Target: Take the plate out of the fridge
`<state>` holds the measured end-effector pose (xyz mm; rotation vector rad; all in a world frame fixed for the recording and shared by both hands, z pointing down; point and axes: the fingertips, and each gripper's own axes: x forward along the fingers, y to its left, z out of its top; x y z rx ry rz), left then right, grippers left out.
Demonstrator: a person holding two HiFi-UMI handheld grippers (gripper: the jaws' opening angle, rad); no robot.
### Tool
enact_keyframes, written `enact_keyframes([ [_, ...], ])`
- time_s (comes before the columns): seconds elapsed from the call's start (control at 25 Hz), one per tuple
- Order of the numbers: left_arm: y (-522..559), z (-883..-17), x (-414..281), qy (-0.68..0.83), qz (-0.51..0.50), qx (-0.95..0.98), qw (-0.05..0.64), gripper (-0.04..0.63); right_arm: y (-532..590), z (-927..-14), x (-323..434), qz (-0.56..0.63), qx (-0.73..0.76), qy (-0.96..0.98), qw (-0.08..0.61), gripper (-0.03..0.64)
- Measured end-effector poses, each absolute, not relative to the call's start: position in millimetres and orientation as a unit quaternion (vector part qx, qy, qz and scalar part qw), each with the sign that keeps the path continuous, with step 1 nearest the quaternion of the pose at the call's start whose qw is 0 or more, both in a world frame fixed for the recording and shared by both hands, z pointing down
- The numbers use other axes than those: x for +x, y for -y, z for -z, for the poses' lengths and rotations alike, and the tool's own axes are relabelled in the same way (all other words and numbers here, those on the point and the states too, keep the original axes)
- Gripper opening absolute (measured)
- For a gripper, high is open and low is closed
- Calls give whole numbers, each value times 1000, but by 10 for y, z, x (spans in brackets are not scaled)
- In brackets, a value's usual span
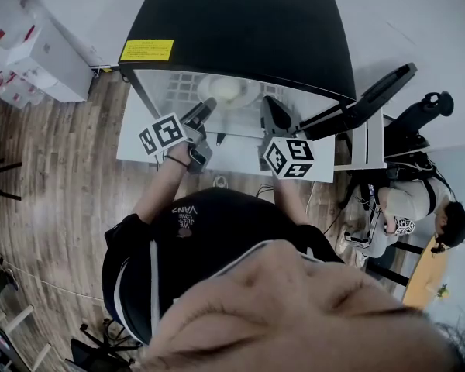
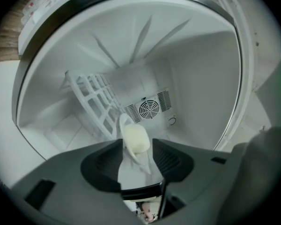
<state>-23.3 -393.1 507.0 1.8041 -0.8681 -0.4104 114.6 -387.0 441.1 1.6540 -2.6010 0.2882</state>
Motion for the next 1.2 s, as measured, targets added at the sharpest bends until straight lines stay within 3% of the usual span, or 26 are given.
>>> enact_keyframes([
  [0.4, 4026, -5119, -274, 378, 212, 698, 570, 169, 3900, -4439, 1187, -98, 531, 842, 19, 12],
  [0.72, 4024, -5266, -297, 402, 199, 678, 582, 51, 3932, -4498, 1192, -104, 525, 844, 19, 12],
  [1.2, 4003, -5287, -309, 388, 232, 655, 606, 35, 3924, -4558, 1178, -110, 520, 847, 18, 12],
])
